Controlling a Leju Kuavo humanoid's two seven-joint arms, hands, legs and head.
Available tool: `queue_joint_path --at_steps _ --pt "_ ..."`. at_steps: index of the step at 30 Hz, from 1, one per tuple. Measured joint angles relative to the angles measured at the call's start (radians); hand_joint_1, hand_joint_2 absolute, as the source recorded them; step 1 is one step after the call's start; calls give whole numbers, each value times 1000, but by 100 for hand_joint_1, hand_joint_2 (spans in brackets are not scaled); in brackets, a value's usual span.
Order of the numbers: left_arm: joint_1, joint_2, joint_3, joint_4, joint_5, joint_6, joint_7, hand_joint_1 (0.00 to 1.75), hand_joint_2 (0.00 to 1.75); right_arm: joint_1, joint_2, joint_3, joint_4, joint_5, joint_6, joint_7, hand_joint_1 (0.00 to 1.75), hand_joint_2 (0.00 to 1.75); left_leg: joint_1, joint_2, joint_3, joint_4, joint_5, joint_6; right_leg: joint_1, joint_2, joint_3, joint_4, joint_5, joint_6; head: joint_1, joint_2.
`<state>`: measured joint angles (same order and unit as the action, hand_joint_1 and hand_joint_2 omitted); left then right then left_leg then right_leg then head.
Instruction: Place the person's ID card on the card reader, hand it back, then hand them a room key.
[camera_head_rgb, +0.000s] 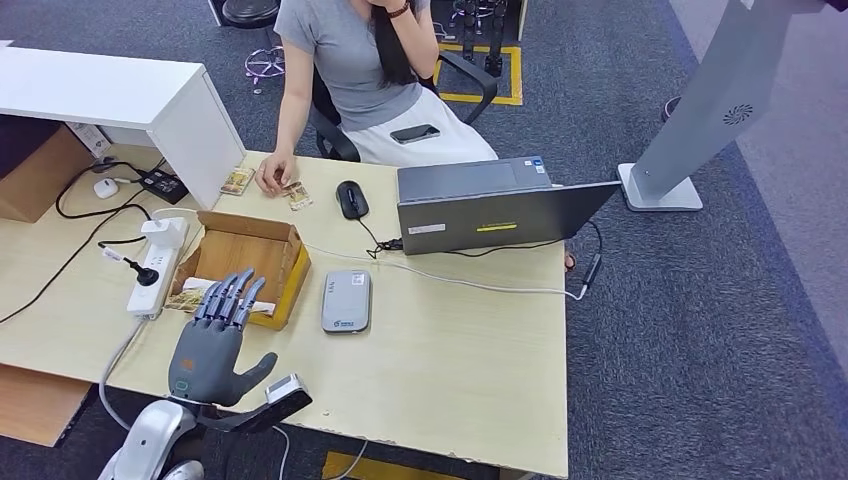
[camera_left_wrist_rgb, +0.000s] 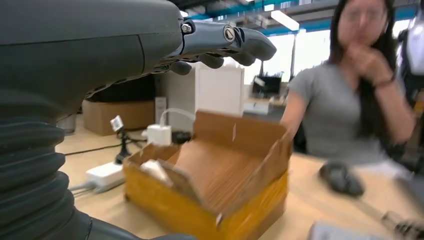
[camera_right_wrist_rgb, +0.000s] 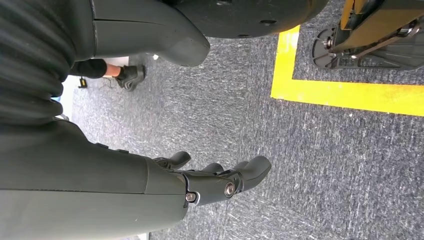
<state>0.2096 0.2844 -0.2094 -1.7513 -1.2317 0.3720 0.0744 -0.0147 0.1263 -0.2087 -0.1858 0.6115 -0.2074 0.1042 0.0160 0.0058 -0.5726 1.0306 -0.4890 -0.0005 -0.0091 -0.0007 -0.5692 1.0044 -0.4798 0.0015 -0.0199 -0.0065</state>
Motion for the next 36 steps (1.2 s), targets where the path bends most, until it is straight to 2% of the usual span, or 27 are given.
queue_joint_path --at_steps 3,6,20,31,36 --pt "-27 25 21 21 18 -109 37 0 175 0 0 -1 0 9 3 3 0 175 0 0 0 0 1 0 0 0 0 0 0 0 0 0" --pt "-64 42 47 55 33 -146 40 0 175 -1 0 -1 0 14 4 5 0 175 0 0 0 0 1 0 0 0 0 0 1 -1 0 0" --pt "-101 52 71 107 37 -162 41 0 175 -1 0 -2 0 17 6 6 0 175 0 0 0 0 1 0 0 0 0 0 1 -1 0 0" --pt "-215 34 70 178 34 -208 48 0 175 -2 0 -2 0 31 12 10 0 175 0 0 0 0 2 -1 0 0 0 0 1 -1 0 0" --pt "-241 25 70 200 35 -219 53 0 175 -2 0 -6 -1 38 17 10 0 175 0 0 0 0 2 -1 0 0 0 0 1 -1 0 0"
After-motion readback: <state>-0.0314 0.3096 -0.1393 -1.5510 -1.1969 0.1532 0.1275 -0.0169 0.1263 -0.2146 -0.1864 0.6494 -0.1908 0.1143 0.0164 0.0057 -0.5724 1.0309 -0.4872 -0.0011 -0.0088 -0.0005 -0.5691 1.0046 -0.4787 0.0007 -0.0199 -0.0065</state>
